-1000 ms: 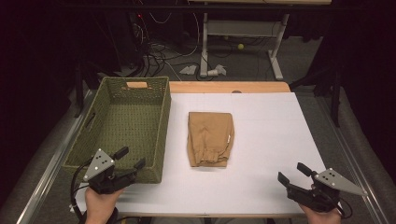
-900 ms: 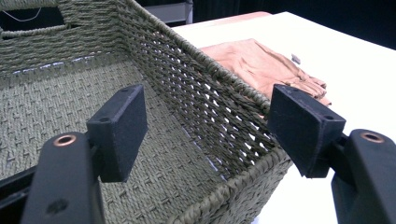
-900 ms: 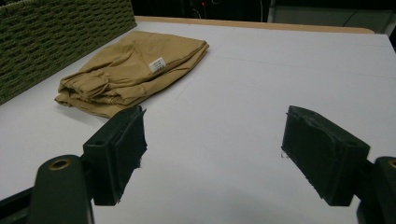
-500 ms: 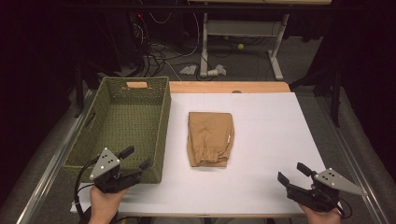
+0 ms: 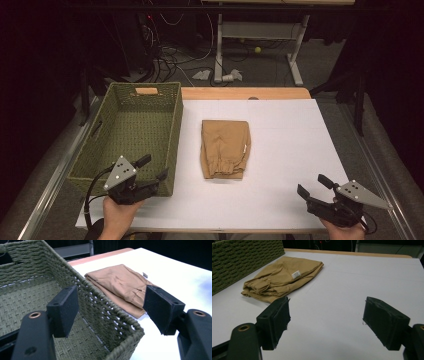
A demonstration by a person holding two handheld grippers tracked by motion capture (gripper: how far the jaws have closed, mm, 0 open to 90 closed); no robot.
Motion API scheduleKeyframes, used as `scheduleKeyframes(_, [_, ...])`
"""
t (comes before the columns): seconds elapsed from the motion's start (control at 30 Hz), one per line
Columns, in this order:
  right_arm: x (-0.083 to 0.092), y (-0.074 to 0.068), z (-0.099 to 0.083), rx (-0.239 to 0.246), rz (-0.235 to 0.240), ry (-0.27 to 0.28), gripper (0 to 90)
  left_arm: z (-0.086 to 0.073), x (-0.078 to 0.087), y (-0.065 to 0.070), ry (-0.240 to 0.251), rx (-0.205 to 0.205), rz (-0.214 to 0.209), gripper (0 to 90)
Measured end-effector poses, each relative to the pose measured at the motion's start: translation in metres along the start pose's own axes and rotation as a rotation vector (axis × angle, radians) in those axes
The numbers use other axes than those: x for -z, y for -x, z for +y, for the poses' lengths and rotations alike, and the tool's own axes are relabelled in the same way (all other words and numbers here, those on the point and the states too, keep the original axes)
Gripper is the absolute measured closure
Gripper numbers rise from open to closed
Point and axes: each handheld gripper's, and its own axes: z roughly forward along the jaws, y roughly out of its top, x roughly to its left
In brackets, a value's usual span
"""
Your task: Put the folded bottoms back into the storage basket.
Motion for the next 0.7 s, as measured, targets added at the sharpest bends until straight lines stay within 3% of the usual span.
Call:
scheduleKeyframes(0.37, [0.0,0.0,0.0,0.004,0.004,0.001,22.5,0.012,-0.009,0.007,0.021,0.005,-0.05,27.2])
scheduleKeyframes(0.7, [0.0,0.0,0.0,0.003,0.003,0.001,22.4,0.016,-0.014,0.01,0.023,0.003,-0.065,27.1])
